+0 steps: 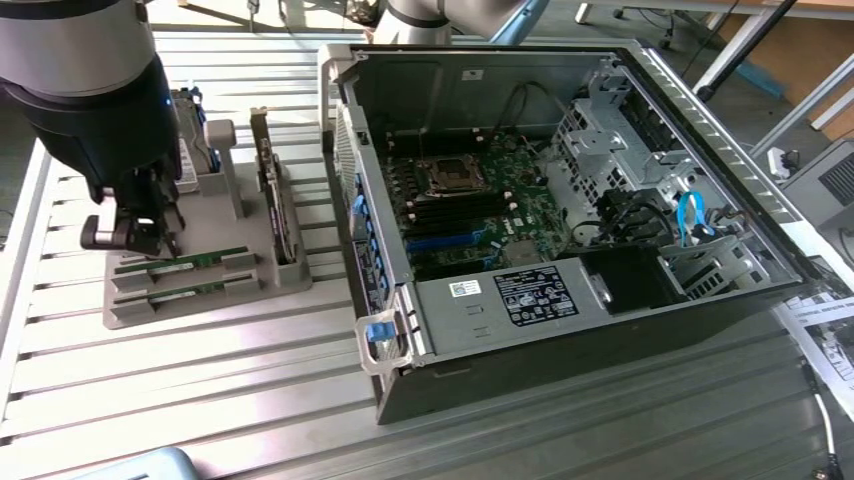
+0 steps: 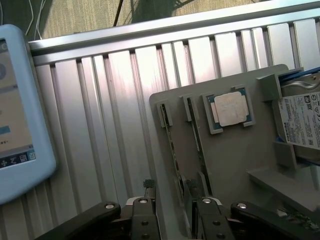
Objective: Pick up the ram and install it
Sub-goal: 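Pick up the ram and move it above insertion slot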
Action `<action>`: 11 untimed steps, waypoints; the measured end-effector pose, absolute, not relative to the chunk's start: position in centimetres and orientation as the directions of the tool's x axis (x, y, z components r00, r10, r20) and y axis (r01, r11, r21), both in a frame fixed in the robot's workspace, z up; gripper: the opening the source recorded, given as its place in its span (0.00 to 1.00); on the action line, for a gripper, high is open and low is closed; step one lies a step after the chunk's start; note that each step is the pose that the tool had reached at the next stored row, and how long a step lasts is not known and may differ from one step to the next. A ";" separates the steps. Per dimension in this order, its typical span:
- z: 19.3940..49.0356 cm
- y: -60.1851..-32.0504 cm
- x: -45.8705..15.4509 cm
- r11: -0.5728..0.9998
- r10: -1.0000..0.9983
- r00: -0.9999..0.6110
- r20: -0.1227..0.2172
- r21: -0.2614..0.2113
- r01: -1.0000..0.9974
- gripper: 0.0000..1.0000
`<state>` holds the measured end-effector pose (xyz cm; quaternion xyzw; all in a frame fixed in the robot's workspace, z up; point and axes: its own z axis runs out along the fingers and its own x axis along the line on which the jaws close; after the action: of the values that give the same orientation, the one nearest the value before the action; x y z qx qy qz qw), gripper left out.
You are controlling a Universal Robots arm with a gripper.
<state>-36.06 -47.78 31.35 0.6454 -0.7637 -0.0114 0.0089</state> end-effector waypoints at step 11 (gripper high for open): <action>30.7 -47.8 -36.1 0.165 -0.986 -0.165 -0.001 0.029 -0.986 0.36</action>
<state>-36.06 -47.78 30.73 0.6462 -0.7630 -0.0114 0.0089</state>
